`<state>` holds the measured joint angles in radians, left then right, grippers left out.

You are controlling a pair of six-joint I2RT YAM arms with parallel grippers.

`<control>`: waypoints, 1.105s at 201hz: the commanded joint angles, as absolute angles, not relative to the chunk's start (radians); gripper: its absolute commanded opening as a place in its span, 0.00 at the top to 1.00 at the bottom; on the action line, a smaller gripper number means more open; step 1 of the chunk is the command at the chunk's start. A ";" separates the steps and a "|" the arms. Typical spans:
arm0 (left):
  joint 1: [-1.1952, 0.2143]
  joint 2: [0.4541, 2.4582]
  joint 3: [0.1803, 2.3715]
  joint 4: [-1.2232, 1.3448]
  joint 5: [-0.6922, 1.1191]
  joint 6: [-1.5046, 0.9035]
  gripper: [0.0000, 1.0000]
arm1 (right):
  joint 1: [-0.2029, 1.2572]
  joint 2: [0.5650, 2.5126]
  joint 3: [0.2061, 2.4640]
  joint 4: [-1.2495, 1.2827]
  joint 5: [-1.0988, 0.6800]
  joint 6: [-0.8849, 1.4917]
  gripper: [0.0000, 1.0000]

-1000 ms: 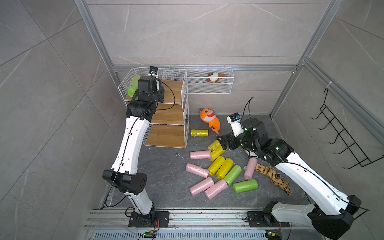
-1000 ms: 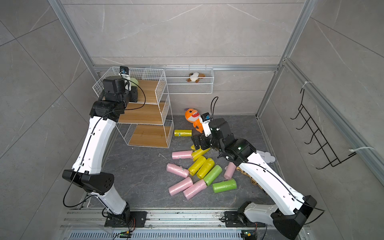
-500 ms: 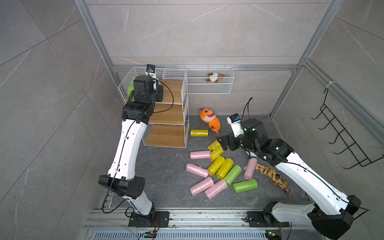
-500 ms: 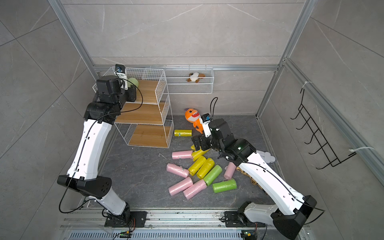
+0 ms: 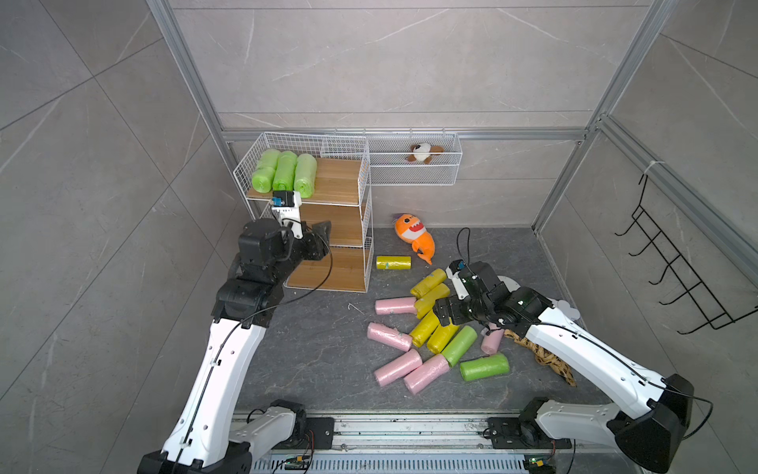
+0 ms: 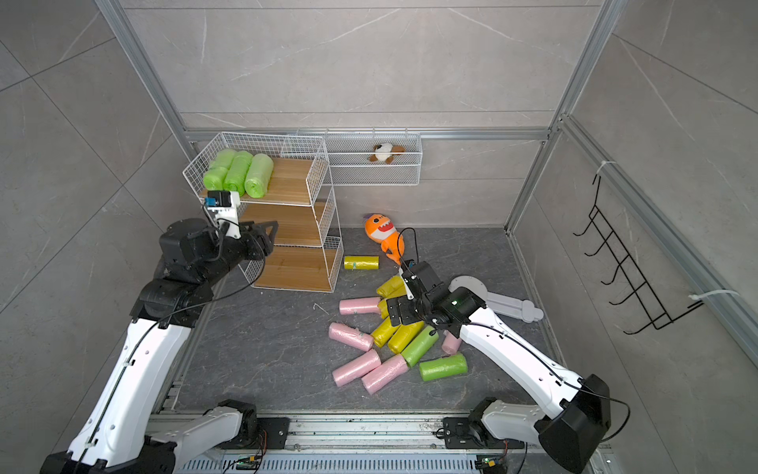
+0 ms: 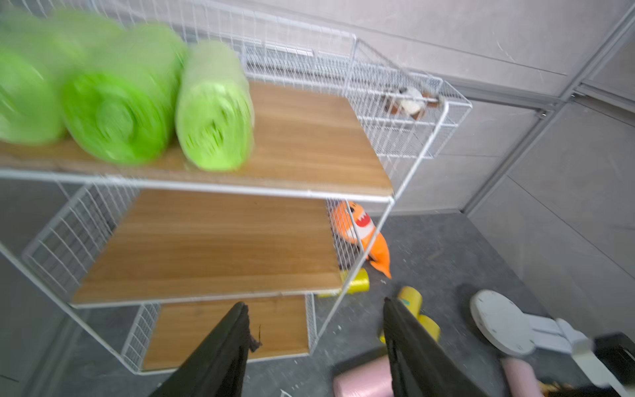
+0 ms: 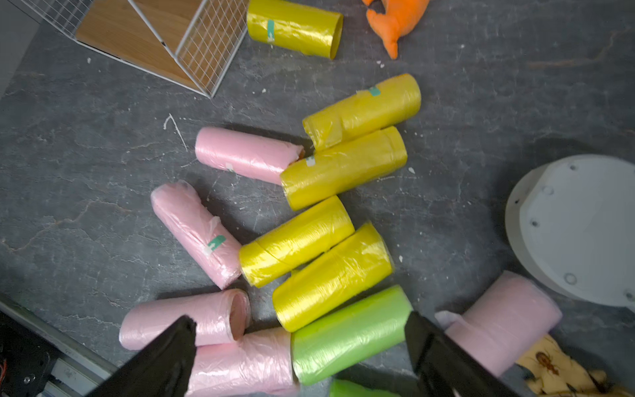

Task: Sort the rolls of trash bags by color and place them on the shelf
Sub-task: Place the roll of trash bags on the shelf, then pick up the roll of trash bags from the center of the board.

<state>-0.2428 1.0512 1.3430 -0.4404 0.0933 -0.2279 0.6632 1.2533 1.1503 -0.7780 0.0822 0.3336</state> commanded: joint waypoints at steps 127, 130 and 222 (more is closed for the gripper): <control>-0.405 0.836 0.718 -0.091 0.254 -0.552 0.35 | 0.393 1.365 0.803 -0.669 -0.176 0.606 0.19; -0.410 0.837 0.717 -0.085 0.252 -0.552 0.35 | 0.389 1.365 0.798 -0.661 -0.175 0.610 0.20; -0.478 0.876 0.716 -0.046 0.198 -0.563 0.35 | 0.313 1.418 0.673 -0.397 -0.213 0.755 0.31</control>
